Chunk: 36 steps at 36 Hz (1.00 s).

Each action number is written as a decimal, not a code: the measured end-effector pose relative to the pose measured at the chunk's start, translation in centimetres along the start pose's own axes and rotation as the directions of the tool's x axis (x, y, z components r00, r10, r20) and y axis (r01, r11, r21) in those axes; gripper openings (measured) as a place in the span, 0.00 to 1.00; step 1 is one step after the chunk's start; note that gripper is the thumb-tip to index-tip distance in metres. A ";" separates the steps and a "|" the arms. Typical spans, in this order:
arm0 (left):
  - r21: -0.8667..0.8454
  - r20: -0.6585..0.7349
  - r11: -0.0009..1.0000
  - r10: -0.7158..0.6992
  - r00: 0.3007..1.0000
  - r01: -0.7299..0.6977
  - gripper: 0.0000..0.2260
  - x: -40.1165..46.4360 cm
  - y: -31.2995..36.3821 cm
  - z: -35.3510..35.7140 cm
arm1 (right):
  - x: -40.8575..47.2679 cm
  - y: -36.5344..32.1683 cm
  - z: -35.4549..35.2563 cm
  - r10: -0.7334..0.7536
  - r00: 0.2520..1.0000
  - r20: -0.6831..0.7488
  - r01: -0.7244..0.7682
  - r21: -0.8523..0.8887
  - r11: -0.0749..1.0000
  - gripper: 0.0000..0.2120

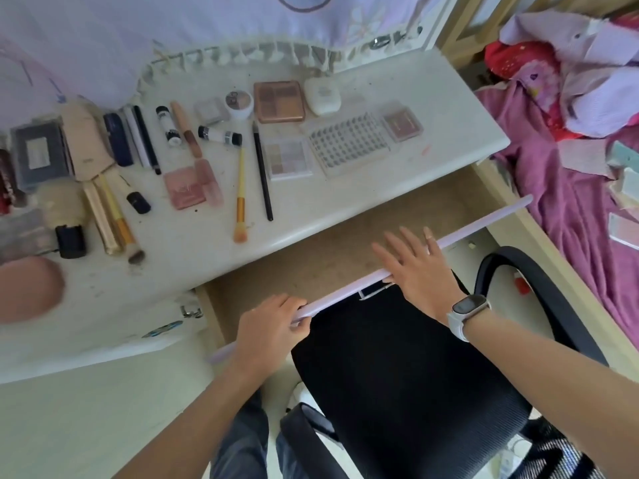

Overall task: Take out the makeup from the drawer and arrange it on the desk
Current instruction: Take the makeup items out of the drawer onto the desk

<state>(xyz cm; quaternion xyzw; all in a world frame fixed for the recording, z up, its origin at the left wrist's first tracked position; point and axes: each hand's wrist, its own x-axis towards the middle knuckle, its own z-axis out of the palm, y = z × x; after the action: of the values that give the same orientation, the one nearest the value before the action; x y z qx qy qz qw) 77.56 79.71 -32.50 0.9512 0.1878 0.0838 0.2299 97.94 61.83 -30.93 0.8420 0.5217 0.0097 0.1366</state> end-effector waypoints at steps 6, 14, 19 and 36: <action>0.166 -0.048 0.986 0.031 0.998 -0.023 0.13 2.5 -0.7 -0.1 | 3.9 0.7 -0.7 0.079 0.992 0.101 -0.077 -0.018 0.997 0.37; 0.440 -0.006 0.891 0.129 0.992 -0.113 0.30 6.4 -1.3 -1.4 | 6.5 0.6 -1.0 0.023 0.993 0.112 -0.022 -0.010 1.000 0.39; 0.474 -0.036 0.877 0.110 0.993 -0.080 0.33 6.4 -0.7 -1.0 | 7.1 1.0 -1.5 0.009 0.994 0.111 -0.004 -0.048 0.999 0.40; 0.484 -0.157 0.874 0.055 0.986 0.029 0.26 7.8 -0.3 -0.4 | 9.2 -0.9 -1.7 0.176 0.977 -0.124 -0.188 -0.088 0.978 0.26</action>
<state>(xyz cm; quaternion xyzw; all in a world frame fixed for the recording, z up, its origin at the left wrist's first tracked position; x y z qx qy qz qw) 84.51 83.24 -31.73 0.9693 0.2149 0.1146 -0.0328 101.09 70.70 -30.71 0.8765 0.4482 0.0967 0.1467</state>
